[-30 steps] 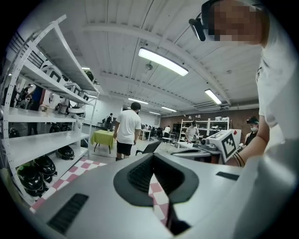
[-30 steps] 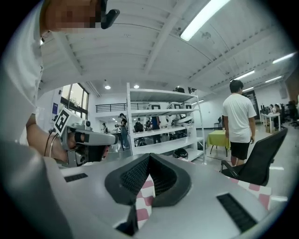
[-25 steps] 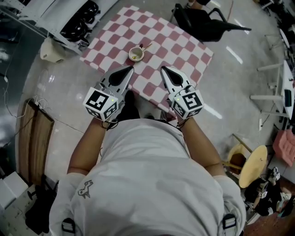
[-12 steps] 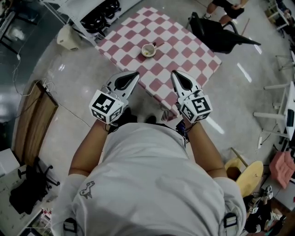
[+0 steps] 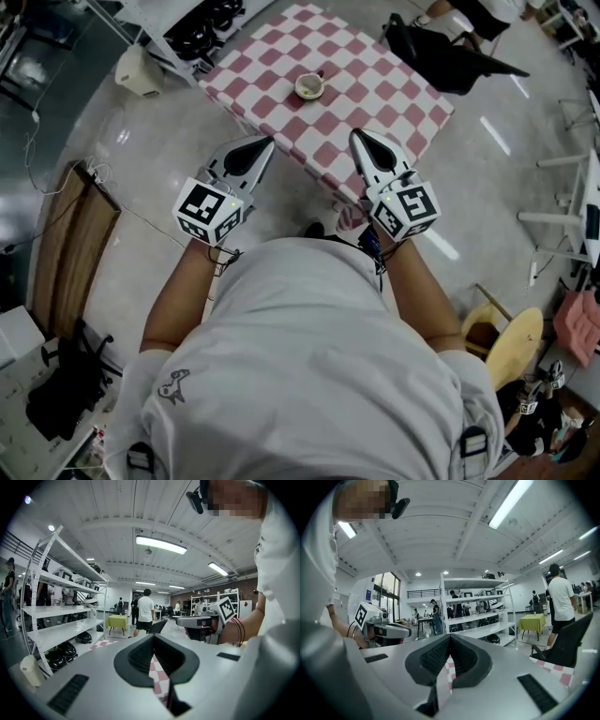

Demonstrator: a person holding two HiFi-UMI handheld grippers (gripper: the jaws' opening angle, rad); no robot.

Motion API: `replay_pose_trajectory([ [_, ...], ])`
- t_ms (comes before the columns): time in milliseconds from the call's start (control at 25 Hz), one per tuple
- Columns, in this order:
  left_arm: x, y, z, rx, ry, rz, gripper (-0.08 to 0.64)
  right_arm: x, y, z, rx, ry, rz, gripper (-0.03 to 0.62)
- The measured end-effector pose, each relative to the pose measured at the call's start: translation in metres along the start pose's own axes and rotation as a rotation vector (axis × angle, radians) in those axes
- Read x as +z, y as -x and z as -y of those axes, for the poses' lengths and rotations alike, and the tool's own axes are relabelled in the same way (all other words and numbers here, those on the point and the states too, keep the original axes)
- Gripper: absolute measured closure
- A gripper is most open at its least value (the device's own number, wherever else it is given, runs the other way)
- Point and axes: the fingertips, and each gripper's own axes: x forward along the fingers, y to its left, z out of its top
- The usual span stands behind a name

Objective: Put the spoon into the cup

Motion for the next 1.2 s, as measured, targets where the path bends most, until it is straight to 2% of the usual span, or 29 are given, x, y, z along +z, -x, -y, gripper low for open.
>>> replay_pose_trajectory([
  [200,-0.002,0.036,-0.004,-0.009,-0.007,0.005,0.548,-0.003,0.001,-0.027,-0.017,0.000,-0.008,0.561],
  [520,-0.005,0.102,-0.005,-0.042,-0.001,0.031,0.548,-0.006,0.016,-0.080,-0.089,-0.032,0.003,0.561],
  [760,-0.022,0.151,0.001,-0.076,0.022,0.031,0.548,-0.008,0.039,-0.128,-0.142,-0.021,0.002,0.561],
  [1000,-0.037,0.179,0.028,-0.112,0.060,0.041,0.548,-0.024,0.079,-0.169,-0.178,-0.041,-0.011,0.561],
  [1200,-0.033,0.198,0.055,-0.110,0.087,0.068,0.548,-0.021,0.114,-0.192,-0.160,-0.009,-0.015,0.561],
])
